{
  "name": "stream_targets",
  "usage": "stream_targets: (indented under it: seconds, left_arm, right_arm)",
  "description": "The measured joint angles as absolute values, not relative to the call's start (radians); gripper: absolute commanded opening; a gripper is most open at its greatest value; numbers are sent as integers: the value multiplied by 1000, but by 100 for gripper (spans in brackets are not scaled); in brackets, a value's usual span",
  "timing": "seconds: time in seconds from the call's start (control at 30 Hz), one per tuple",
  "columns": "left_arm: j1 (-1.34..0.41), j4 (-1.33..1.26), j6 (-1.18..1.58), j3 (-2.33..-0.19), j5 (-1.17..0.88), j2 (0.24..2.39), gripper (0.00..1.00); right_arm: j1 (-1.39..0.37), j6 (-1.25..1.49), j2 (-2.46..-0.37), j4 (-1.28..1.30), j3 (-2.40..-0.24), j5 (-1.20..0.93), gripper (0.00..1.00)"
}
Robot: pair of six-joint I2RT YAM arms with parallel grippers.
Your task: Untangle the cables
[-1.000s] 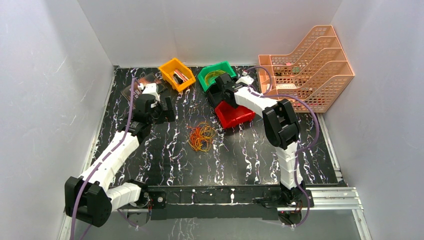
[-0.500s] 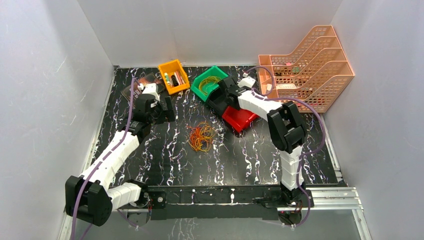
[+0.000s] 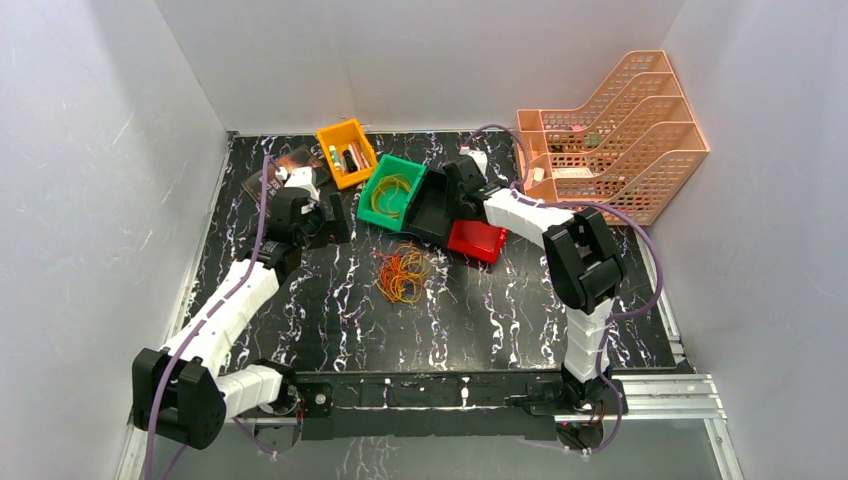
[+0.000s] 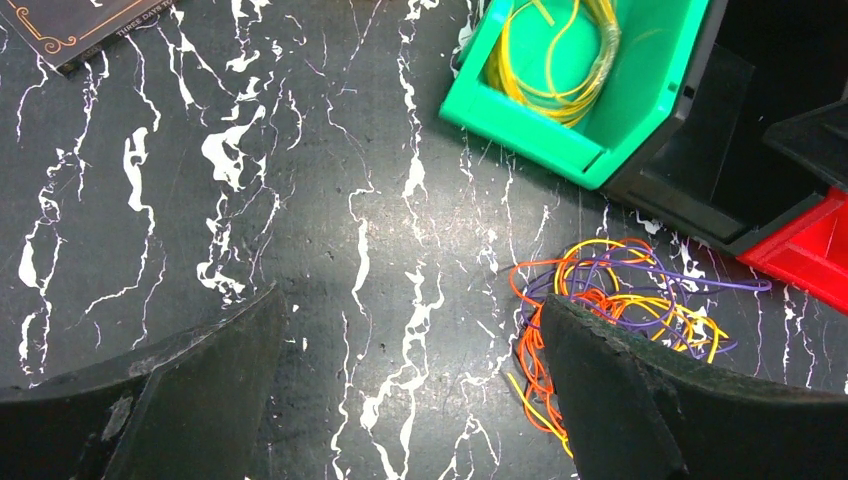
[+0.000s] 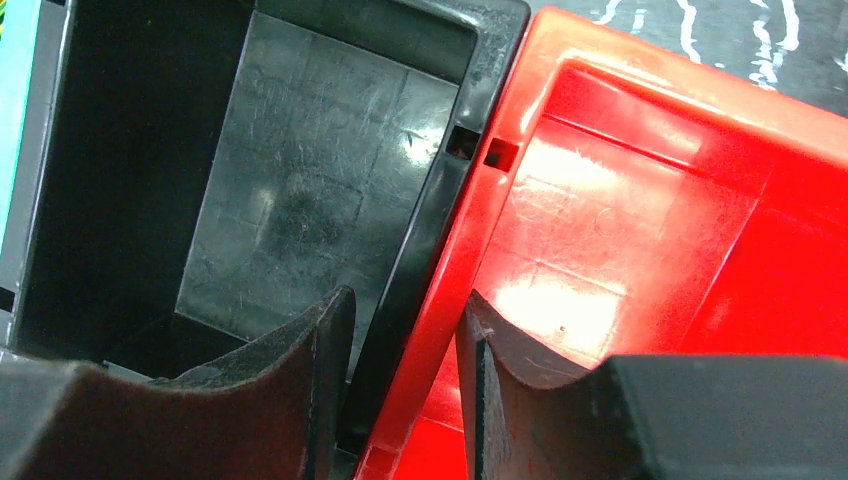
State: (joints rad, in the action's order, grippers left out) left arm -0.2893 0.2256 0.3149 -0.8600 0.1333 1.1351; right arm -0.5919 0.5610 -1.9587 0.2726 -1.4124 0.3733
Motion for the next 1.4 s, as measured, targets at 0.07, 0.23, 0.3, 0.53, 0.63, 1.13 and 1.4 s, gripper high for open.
stream_targets:
  seconds: [0.07,0.23,0.3,0.53,0.63,1.13,1.4]
  left_arm:
    - [-290,226,315,-860,132,1139,98]
    - [-289,226,315,-860,130,1140,98]
    - [-289,226,315,-860,130,1140,98]
    - [-287,226,315,-860,126,1144,98]
    - [-285,226,315,-860,123,1148,98]
    - [-284,202,323,-860,91,1148,98]
    - [-284,120,347,-832,15,1102,99]
  right_arm:
    - [-593,518,-1960,261,-1412,327,49]
    - [-602,422,-1977,245,-1426,247,54]
    - [-605,383,-1992,243,-1437,228,56]
    - [-607,237,-2087,245,-1553,155,61]
    - [-609,207,-2122,255,-1605,130,74]
    - [-610,158,-1743,221,-1298,94,84]
    - [-610,159,-1378,-36,-1023,-50,81]
